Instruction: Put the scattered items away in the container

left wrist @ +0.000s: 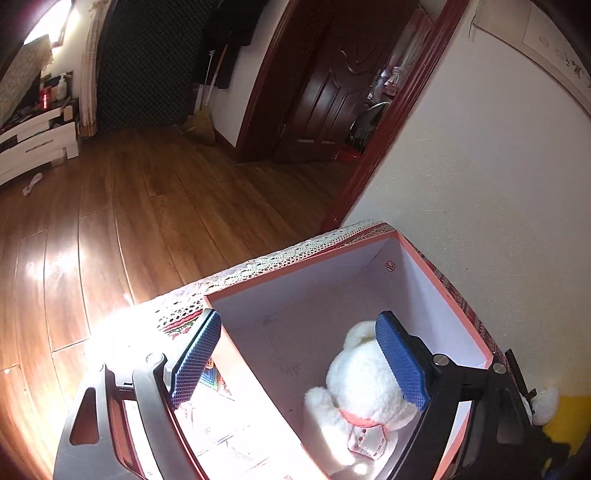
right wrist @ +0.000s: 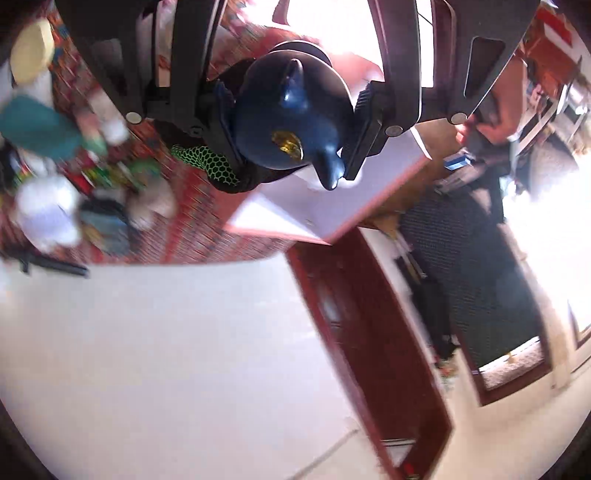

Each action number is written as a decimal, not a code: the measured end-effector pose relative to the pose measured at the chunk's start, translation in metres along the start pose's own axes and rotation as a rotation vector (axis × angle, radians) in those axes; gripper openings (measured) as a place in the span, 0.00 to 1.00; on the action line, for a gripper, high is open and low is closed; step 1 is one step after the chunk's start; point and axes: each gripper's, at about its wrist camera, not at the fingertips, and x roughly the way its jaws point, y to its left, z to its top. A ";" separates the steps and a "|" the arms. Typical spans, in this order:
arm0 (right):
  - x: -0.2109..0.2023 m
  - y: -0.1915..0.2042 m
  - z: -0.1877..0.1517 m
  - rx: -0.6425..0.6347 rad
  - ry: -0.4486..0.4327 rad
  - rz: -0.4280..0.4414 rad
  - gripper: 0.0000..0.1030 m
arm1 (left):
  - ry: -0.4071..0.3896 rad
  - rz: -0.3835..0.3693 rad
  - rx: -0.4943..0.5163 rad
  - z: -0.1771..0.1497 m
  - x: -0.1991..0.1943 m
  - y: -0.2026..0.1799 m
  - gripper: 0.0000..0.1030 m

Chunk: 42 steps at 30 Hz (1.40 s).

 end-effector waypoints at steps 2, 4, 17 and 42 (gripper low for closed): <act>0.019 0.025 0.012 -0.046 -0.007 0.040 0.48 | -0.003 -0.004 0.008 0.001 -0.004 0.003 0.83; 0.042 0.051 0.017 -0.104 0.000 0.063 0.48 | -0.006 -0.009 0.005 0.001 -0.009 0.006 0.83; 0.076 0.074 0.008 -0.178 0.023 0.058 0.77 | -0.017 -0.032 -0.037 0.009 -0.022 0.025 0.83; 0.035 -0.187 -0.184 0.776 0.426 0.020 0.63 | -0.004 -0.118 0.134 -0.020 -0.042 -0.055 0.83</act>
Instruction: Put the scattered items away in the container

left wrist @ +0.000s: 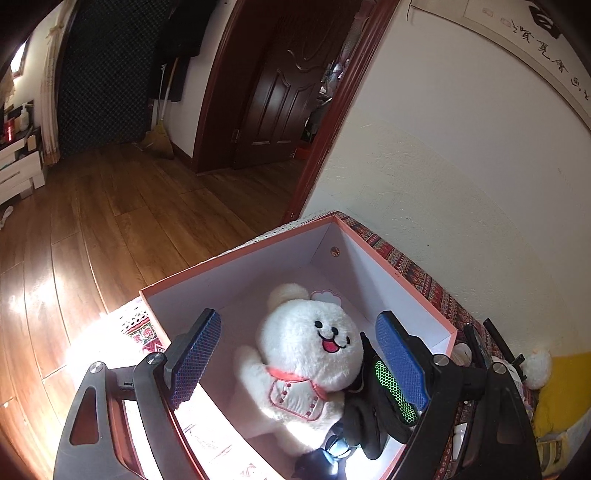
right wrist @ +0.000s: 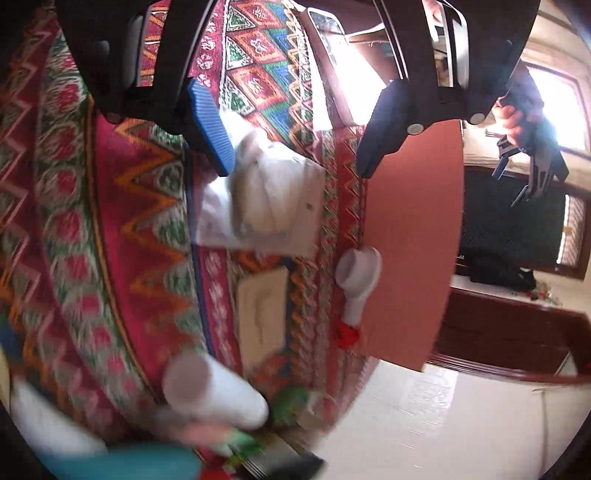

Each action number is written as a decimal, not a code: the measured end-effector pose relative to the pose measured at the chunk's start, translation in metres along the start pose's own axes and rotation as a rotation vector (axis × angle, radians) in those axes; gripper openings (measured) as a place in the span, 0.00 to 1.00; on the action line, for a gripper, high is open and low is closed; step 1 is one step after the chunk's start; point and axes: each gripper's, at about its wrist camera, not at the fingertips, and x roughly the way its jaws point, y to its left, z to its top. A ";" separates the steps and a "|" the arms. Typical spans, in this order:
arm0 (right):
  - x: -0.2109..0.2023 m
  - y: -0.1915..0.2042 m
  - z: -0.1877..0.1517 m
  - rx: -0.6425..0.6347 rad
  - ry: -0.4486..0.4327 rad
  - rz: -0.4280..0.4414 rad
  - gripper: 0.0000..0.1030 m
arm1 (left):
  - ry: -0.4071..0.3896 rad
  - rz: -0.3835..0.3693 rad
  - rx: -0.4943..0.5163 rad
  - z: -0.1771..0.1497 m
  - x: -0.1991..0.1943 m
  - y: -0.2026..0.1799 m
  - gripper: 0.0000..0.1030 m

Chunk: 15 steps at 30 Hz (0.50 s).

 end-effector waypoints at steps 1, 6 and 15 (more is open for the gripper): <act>0.002 -0.003 -0.003 0.008 0.008 -0.007 0.57 | 0.000 -0.002 0.002 0.000 -0.001 -0.002 0.83; -0.030 -0.010 -0.011 0.048 -0.093 -0.056 0.50 | 0.002 -0.004 0.010 0.002 -0.001 -0.005 0.83; -0.010 -0.011 0.007 0.049 -0.094 -0.045 0.92 | 0.017 -0.007 0.026 -0.004 0.001 -0.011 0.83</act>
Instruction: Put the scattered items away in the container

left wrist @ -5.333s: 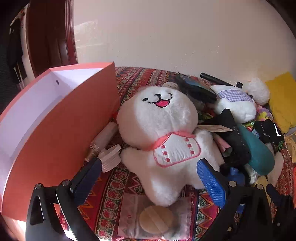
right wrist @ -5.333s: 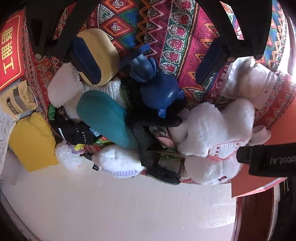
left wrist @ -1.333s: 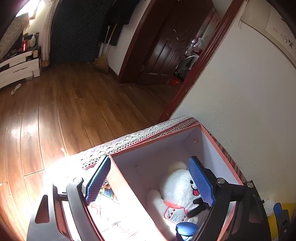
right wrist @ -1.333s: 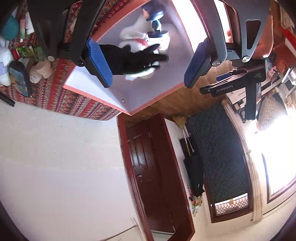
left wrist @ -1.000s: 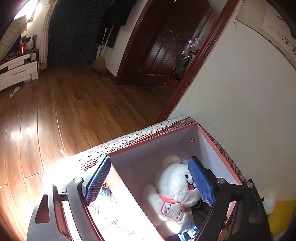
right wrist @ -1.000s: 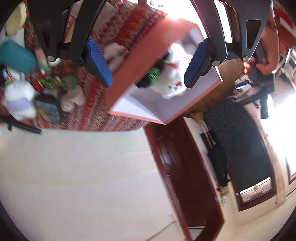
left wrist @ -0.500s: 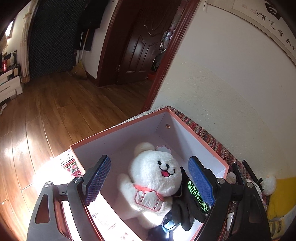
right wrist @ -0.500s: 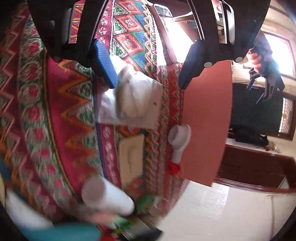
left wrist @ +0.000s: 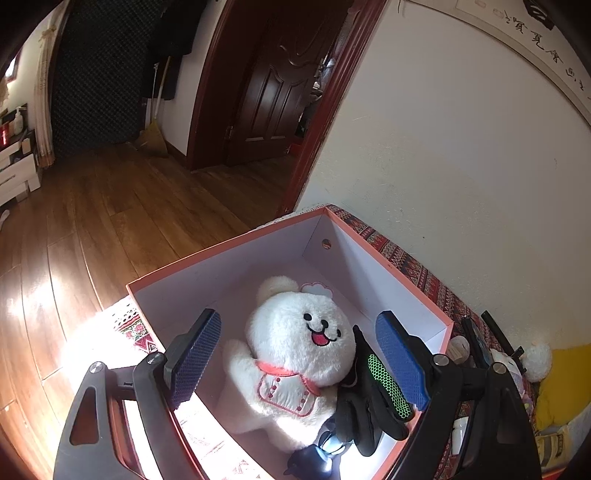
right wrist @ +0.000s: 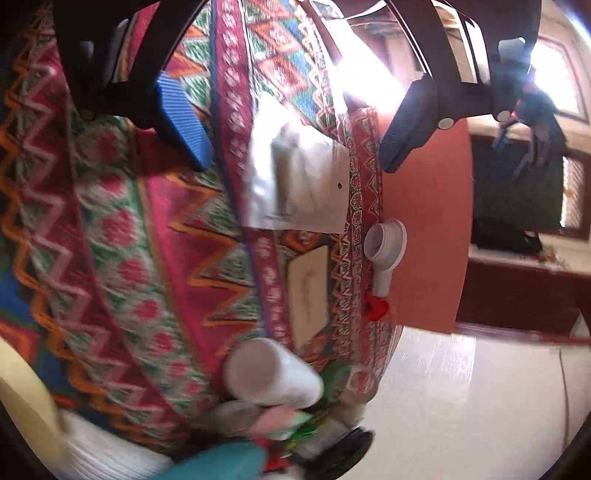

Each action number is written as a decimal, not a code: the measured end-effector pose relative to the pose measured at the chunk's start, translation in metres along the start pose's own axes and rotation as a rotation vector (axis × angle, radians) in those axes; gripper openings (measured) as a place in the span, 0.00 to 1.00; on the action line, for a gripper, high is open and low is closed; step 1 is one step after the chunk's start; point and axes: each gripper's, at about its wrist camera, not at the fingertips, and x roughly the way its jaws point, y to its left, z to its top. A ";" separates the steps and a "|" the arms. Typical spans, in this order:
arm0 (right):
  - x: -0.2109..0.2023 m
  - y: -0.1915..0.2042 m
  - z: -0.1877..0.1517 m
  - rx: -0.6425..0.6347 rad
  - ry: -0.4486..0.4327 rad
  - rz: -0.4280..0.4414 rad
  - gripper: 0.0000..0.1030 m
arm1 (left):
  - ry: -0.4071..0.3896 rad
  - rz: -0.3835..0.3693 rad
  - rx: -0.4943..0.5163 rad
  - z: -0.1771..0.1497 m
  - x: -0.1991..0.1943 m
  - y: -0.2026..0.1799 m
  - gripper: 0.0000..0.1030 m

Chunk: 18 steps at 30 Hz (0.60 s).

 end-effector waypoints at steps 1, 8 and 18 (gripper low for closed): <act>0.005 0.008 0.000 -0.033 -0.008 -0.029 0.94 | -0.001 -0.001 0.003 -0.001 0.000 -0.001 0.83; 0.006 0.023 -0.009 -0.125 -0.062 -0.078 0.58 | -0.004 -0.011 0.024 -0.004 -0.003 -0.011 0.83; 0.027 0.012 -0.010 -0.105 0.031 0.043 0.00 | -0.001 -0.017 0.049 -0.005 -0.006 -0.015 0.83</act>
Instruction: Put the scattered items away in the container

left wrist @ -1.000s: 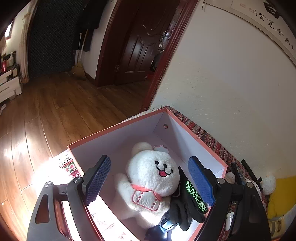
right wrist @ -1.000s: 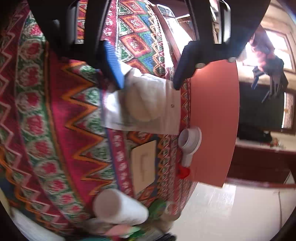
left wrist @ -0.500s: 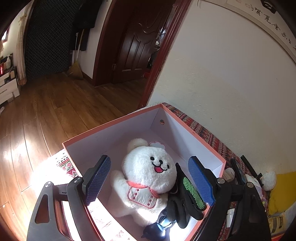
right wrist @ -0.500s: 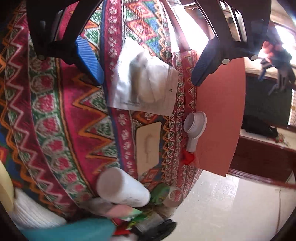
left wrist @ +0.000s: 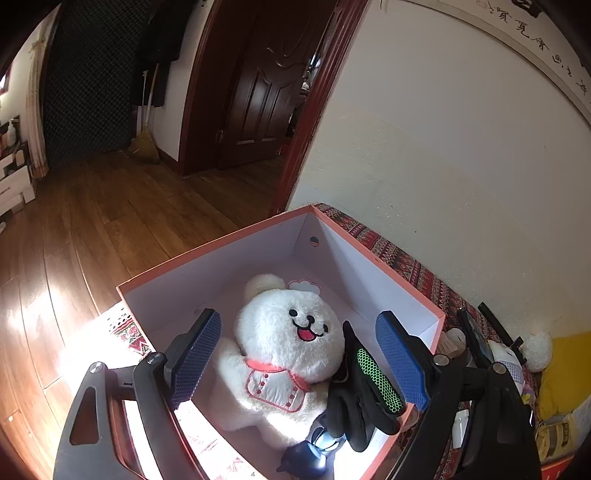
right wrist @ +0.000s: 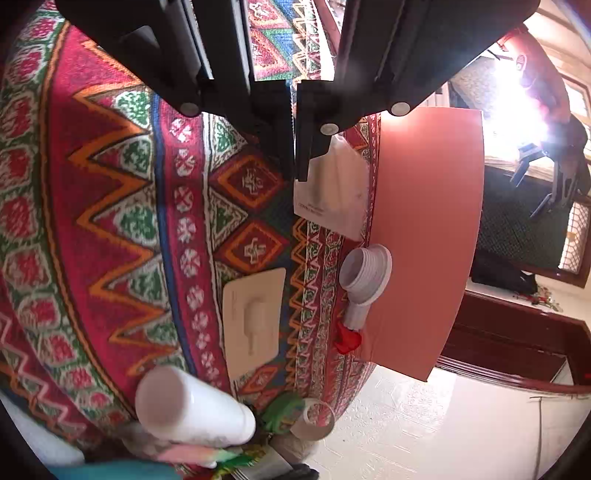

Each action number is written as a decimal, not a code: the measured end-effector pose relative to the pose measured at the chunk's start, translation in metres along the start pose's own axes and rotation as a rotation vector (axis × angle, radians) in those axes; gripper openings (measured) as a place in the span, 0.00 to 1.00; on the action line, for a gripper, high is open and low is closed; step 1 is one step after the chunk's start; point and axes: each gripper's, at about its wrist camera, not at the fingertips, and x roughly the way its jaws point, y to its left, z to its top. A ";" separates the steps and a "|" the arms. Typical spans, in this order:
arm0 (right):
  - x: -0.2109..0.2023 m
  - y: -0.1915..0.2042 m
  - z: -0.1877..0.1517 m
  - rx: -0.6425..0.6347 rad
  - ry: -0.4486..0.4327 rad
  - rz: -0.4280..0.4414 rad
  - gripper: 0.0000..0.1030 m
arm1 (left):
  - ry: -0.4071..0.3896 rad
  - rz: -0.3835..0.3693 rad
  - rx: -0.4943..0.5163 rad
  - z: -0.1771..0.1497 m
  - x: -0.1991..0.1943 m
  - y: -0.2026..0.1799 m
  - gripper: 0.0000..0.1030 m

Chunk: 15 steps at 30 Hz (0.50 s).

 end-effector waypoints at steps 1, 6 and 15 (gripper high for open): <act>0.000 0.000 -0.001 -0.002 0.000 -0.001 0.00 | 0.001 -0.004 0.011 0.000 0.000 -0.002 0.83; -0.010 0.007 -0.003 -0.008 -0.021 0.066 0.00 | 0.018 -0.061 0.154 -0.007 -0.003 -0.032 0.83; -0.034 0.007 -0.006 -0.002 -0.026 0.150 0.00 | -0.031 -0.146 0.919 -0.118 -0.011 -0.175 0.83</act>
